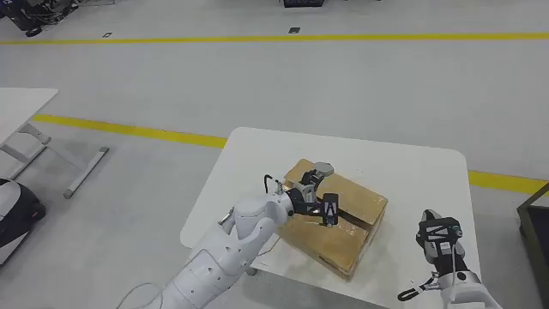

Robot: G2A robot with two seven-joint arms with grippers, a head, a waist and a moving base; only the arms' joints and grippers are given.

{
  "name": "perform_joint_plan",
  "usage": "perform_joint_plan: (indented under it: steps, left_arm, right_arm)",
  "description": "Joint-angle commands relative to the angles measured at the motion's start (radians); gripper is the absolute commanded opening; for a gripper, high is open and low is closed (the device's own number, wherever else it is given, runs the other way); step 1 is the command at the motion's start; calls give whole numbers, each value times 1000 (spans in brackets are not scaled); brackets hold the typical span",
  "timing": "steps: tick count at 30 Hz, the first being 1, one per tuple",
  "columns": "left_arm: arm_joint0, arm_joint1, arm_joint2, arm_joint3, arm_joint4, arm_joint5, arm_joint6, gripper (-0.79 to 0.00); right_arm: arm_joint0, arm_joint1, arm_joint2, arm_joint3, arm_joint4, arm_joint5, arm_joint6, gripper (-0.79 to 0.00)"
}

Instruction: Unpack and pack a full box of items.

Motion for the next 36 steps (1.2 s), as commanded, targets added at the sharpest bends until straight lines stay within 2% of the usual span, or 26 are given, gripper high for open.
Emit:
perform_joint_plan:
  steps: [1,7,17,18,20,21,28,33,34,36]
  left_arm:
    - [18,2,6,-2,4,11,2,0]
    - [-6,-2,63,60,74,71,-2,0]
    - [-124,-26,168,226,165,193,-23,0]
    - [-133,-28,173,241,160,200,-22,-154]
    - [-149,-32,182,262,157,223,-18,-686]
    - [-153,-34,183,269,150,232,-16,-785]
    - [-192,-44,196,332,93,274,41,-785]
    - [-217,-52,204,353,65,279,32,-785]
    - [-226,-57,210,359,54,282,18,0]
    - [-243,-64,225,367,48,288,3,0]
  right_arm:
    - [5,0,-3,5,-1,-1,2,-785]
    - [10,1,-7,8,-4,1,3,-785]
    - [-9,3,-2,-5,-6,17,2,-785]
    - [-10,3,-1,-7,-6,18,3,-785]
    - [-12,4,1,-10,-7,19,4,-785]
    - [-12,4,2,-11,-7,20,5,-785]
    - [-7,5,0,-3,-13,19,11,-785]
    - [4,5,-9,16,-14,19,13,-785]
    - [7,5,-11,20,-16,18,13,-785]
    - [10,5,-14,24,-14,19,13,-785]
